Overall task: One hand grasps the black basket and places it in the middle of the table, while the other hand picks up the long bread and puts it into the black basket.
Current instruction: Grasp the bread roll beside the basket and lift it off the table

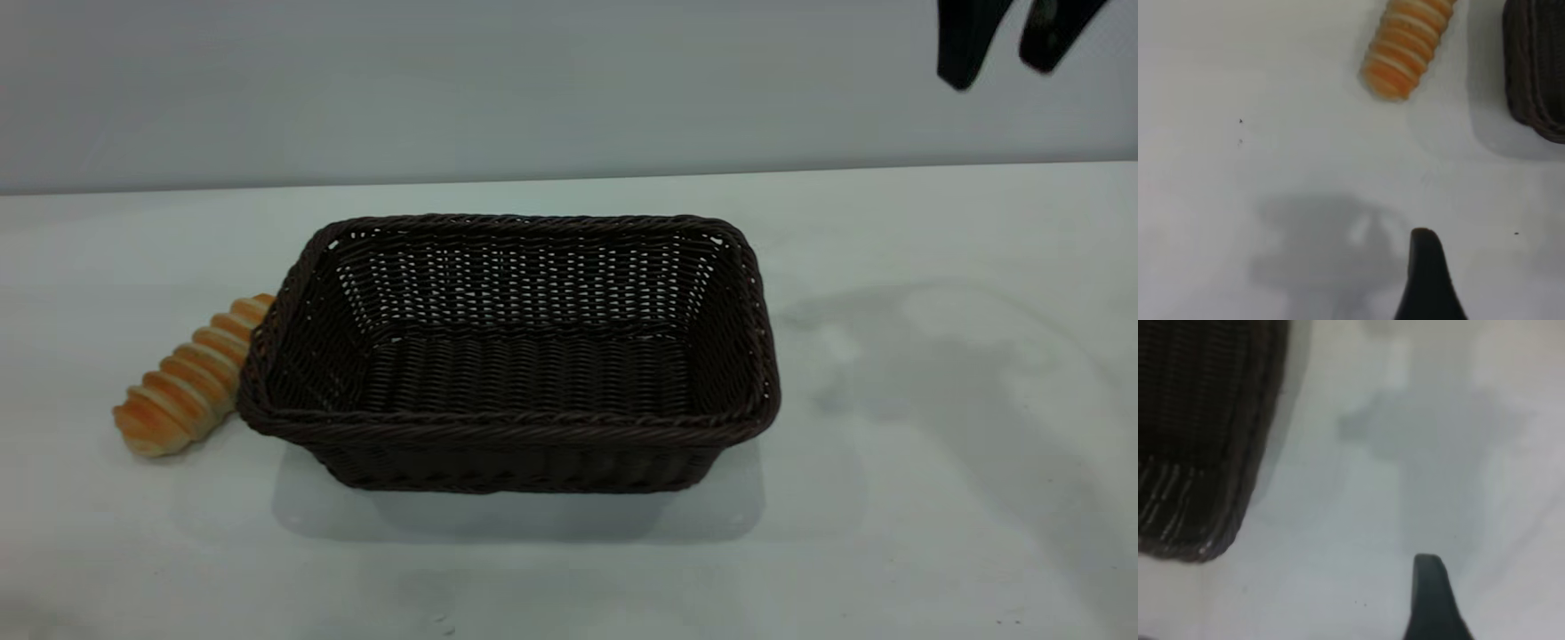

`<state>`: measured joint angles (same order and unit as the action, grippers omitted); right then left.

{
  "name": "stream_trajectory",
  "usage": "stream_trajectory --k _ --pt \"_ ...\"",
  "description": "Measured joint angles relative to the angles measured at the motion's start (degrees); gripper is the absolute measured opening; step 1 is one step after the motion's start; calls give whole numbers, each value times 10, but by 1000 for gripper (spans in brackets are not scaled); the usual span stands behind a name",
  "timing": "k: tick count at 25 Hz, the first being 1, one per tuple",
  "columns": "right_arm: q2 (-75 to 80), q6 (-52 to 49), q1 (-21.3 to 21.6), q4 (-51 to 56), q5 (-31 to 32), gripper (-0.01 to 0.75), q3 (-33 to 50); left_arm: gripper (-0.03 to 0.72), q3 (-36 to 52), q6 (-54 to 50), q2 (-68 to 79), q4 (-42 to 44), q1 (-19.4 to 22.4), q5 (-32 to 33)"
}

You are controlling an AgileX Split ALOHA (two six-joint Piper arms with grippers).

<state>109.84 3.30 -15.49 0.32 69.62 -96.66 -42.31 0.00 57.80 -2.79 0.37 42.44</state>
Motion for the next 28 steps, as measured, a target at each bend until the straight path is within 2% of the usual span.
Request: stream_trajectory --k 6,12,15,21,28 --pt "-89 -3 -53 -10 2 510 82 538 -71 27 181 0 0 -34" --pt "-221 -11 -68 -13 4 509 201 538 -116 72 324 0 0 -99" --pt "-283 -13 -68 -14 6 509 238 538 -132 126 383 0 0 -149" --pt "-352 -14 -68 -14 10 509 250 538 -160 210 501 -1 -1 -253" --pt "-358 -14 -68 -14 11 509 250 538 -165 245 633 -1 -25 -356"
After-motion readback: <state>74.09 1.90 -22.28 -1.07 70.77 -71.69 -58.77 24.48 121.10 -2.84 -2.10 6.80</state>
